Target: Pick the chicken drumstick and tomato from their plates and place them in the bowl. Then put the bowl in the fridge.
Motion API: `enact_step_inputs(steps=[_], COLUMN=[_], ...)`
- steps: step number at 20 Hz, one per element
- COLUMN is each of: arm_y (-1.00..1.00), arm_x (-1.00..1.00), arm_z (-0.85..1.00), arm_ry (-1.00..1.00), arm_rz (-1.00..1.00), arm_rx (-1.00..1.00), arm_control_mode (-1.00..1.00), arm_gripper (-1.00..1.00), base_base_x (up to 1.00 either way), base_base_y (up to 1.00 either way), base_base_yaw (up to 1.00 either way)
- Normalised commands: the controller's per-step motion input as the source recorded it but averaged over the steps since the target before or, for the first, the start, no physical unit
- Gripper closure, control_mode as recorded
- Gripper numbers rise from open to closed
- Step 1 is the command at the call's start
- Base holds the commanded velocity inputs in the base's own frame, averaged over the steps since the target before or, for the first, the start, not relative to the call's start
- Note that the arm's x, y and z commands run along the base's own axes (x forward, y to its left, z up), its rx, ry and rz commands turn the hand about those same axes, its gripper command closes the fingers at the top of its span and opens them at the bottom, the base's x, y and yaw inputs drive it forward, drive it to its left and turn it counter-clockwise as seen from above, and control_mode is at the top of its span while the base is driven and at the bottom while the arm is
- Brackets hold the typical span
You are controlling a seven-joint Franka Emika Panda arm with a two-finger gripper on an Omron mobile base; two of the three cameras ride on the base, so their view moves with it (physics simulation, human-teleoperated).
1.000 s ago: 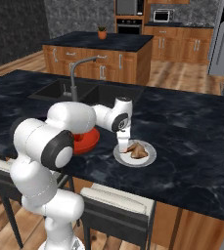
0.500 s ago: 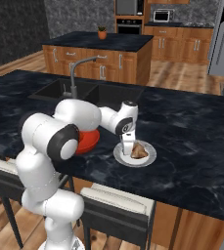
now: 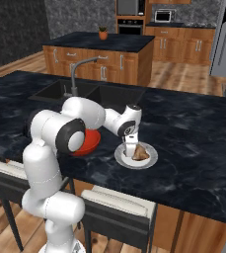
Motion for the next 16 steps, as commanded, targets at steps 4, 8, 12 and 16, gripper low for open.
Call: enact_step_inputs(steps=[4,8,12,16], arm_y=[-0.02,-0.07,-0.17,-0.05], arm_x=[0.23,0.18,0.03,0.0], arm_z=[-0.19,-0.17,-0.17,-0.12], arm_ry=[-0.06,-0.05,-0.03,-0.02], arm_rz=[0.0,0.0,0.0,0.0], arm_rx=[0.0,0.0,0.0,0.0], arm_control_mode=[-1.0,-1.0,-1.0,-1.0], arm_gripper=[-1.0,-1.0,-1.0,-1.0], base_base_x=[0.0,0.0,0.0,0.0], base_base_y=[0.0,0.0,0.0,0.0], base_base_yaw=[0.0,0.0,0.0,0.0])
